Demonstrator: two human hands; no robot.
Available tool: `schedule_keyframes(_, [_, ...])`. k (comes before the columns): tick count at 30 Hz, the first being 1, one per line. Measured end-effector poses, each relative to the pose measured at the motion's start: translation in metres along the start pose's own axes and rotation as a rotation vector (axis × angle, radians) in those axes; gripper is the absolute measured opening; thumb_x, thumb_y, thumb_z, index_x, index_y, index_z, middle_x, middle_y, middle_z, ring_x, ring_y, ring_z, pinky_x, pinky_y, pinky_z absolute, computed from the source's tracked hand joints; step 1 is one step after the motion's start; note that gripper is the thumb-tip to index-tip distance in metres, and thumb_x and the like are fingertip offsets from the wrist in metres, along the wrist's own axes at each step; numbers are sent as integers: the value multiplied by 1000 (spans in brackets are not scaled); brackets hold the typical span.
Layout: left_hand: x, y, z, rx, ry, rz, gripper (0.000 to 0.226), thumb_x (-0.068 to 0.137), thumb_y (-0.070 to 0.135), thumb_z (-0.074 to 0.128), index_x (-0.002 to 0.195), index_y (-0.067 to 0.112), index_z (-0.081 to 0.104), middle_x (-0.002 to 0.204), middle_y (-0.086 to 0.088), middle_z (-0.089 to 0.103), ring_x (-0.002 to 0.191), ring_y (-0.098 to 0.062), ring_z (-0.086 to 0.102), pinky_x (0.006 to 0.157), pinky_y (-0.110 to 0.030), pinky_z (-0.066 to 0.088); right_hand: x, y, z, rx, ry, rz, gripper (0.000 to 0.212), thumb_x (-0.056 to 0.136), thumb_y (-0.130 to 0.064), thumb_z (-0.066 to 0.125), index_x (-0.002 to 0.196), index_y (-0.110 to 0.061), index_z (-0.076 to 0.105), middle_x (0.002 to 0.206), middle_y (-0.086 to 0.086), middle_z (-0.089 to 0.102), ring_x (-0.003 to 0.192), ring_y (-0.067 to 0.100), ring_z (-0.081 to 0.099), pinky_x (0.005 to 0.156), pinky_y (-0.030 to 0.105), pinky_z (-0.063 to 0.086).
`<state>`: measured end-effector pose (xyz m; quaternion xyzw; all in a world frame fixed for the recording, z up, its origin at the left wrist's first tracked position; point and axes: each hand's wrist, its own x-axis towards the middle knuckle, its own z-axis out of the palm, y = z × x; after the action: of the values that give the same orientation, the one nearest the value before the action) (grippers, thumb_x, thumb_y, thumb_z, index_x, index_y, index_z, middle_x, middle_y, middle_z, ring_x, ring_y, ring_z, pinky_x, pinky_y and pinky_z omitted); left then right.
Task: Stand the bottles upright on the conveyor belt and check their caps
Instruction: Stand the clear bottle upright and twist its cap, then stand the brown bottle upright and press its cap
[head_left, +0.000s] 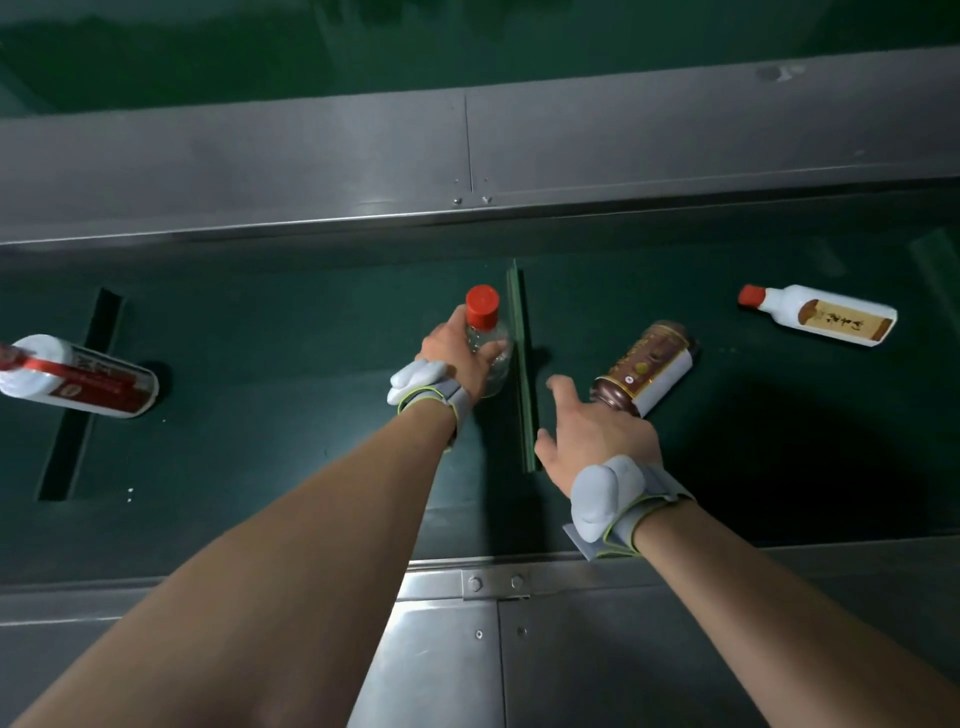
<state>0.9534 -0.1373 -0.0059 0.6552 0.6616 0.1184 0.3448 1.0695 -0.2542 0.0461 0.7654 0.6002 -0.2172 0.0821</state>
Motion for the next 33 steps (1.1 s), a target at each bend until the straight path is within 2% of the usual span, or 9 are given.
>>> schedule_keyframes(3, [3, -5, -3, -57, -37, -38, 39, 86, 43, 70, 117, 24, 58, 107, -8, 68, 97, -32, 63, 81, -33, 47, 3, -4, 0, 0, 0, 6, 41, 95, -37, 39, 131, -22, 27, 76, 1, 55, 66, 24, 53, 54, 29, 41])
schedule_keyframes(6, [1, -9, -3, -16, -70, -39, 42, 87, 48, 66, 121, 27, 56, 108, -8, 68, 98, -31, 63, 79, -32, 45, 5, -11, 1, -7, 9, 5, 40, 95, -37, 40, 130, -22, 28, 74, 1, 53, 65, 25, 53, 53, 30, 39])
schedule_keyframes(10, [-7, -12, 0, 30, -35, -38, 42, 90, 49, 59, 127, 30, 51, 109, -7, 67, 99, -33, 63, 76, -31, 42, 6, -17, 4, -7, 12, 1, 39, 94, -38, 41, 127, -22, 30, 77, 3, 55, 71, 28, 57, 56, 32, 39])
schedule_keyframes(14, [-13, -9, -4, 91, -16, -57, 41, 92, 48, 57, 127, 27, 51, 111, -7, 67, 100, -33, 63, 72, -30, 40, 7, -21, 4, -11, 5, 9, 39, 94, -39, 41, 127, -23, 29, 74, 1, 52, 66, 26, 52, 55, 31, 40])
schedule_keyframes(16, [-17, -9, -8, 145, -23, -95, 40, 92, 49, 56, 122, 23, 55, 109, -7, 67, 98, -33, 64, 70, -30, 39, 7, -24, 3, -13, 0, 11, 38, 94, -39, 41, 126, -23, 29, 72, 1, 50, 65, 26, 52, 55, 31, 40])
schedule_keyframes(18, [-23, -14, -9, 194, -54, -153, 35, 90, 51, 55, 108, 21, 62, 102, -7, 69, 89, -33, 65, 67, -30, 42, 6, -24, 2, -11, 9, 7, 37, 94, -39, 41, 125, -22, 29, 70, 1, 50, 65, 26, 52, 55, 32, 40])
schedule_keyframes(21, [-42, -27, -4, 270, -175, -199, 43, 86, 57, 51, 91, 19, 70, 93, -7, 72, 80, -30, 65, 67, -30, 47, 3, -18, 3, 21, 20, 10, 39, 94, -38, 42, 127, -22, 29, 80, 5, 62, 67, 27, 52, 57, 32, 41])
schedule_keyframes(26, [-75, -32, 23, 199, -299, -88, 28, 82, 52, 60, 100, 33, 69, 99, 1, 73, 94, -24, 68, 83, -34, 55, -3, 12, 14, 52, 5, 43, 41, 94, -37, 43, 130, -23, 29, 91, 5, 67, 71, 27, 57, 58, 31, 42])
schedule_keyframes(33, [-83, 11, 85, 217, -377, 56, 26, 86, 45, 63, 108, 30, 68, 105, 1, 72, 100, -23, 66, 87, -33, 53, -20, 82, 35, 102, -14, 97, 43, 93, -38, 45, 131, -26, 29, 101, 9, 67, 90, 34, 65, 64, 34, 41])
